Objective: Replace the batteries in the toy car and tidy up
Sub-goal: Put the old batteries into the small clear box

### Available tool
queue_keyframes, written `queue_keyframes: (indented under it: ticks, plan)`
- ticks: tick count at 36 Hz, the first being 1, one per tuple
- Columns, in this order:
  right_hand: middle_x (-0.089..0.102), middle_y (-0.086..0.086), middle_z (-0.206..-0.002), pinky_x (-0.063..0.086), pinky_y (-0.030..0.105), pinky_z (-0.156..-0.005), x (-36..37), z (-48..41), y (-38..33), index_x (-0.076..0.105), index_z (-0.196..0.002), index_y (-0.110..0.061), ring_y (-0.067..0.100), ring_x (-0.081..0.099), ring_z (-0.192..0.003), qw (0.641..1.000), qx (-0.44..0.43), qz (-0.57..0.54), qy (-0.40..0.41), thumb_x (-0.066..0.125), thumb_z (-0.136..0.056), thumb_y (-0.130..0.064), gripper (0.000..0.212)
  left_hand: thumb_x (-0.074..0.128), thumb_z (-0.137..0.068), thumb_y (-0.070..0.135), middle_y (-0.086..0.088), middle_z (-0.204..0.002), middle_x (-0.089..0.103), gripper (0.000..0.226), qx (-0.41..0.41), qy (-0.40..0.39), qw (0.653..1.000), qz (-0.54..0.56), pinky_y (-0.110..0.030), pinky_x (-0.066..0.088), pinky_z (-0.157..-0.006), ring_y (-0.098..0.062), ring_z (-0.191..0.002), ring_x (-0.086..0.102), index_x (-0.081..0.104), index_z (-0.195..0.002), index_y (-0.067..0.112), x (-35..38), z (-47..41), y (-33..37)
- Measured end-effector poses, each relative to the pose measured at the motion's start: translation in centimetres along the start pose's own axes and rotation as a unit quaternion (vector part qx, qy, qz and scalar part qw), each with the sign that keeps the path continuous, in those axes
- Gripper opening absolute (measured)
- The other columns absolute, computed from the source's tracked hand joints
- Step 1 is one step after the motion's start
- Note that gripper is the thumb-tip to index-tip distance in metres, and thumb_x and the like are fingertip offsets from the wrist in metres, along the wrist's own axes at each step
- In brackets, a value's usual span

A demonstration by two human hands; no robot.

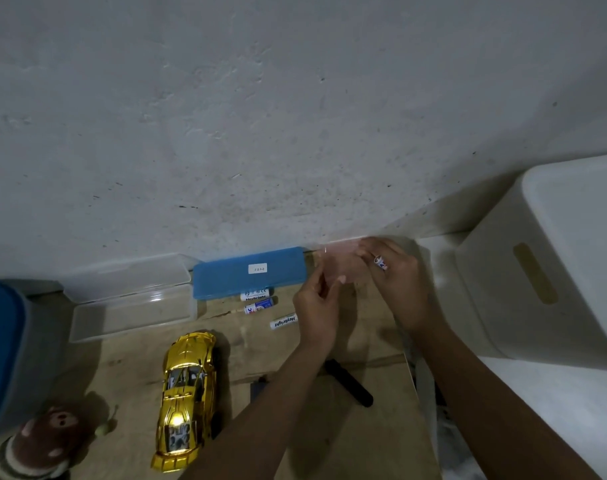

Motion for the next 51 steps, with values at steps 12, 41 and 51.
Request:
queue_keyframes:
  ticks: [12, 41, 51]
  plan:
    - [0.071, 0.009, -0.103, 0.05, 0.027, -0.091, -0.4, -1.8, -0.5, 0.071, -0.102, -0.005, 0.018, 0.066, -0.096, 0.998, 0.036, -0.04, 0.012, 0.069, -0.083, -0.02, 0.025, 0.049, -0.096, 0.019, -0.009, -0.136, 0.051, 0.05, 0.07, -0.065, 0.984, -0.152, -0.035, 0.04, -0.106, -0.022, -0.12, 0.051, 0.034, -0.144, 0.013, -0.4, 0.5, 0.4]
    - [0.057, 0.006, -0.095, 0.054, 0.038, -0.071, 2.9, -1.0, 1.0, 0.049, -0.096, -0.012, 0.022, 0.059, -0.083, 0.983, 0.043, -0.012, -0.18, 0.063, -0.087, -0.022, 0.019, 0.052, -0.095, 0.014, -0.005, -0.14, 0.049, 0.047, 0.069, -0.071, 0.984, -0.148, -0.021, 0.035, -0.107, -0.016, -0.126, 0.047, 0.04, -0.141, 0.013, -1.1, 0.7, -0.7]
    - [0.055, -0.01, -0.107, 0.04, 0.011, -0.084, 3.2, -1.5, 1.6, 0.062, -0.108, -0.019, 0.004, 0.051, -0.098, 0.967, 0.009, -0.015, -0.255, 0.069, -0.078, -0.009, 0.032, 0.057, -0.092, 0.013, -0.003, -0.133, 0.055, 0.046, 0.075, -0.059, 0.987, -0.129, -0.014, 0.036, -0.102, -0.013, -0.121, 0.05, 0.047, -0.137, 0.011, -1.4, 0.4, -1.0]
Point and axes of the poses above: each hand's wrist, its own z-axis away from the middle knuckle, its own x-axis out of the palm, y = z × x, the point moved 1 cm from there along -z, towards the middle knuckle
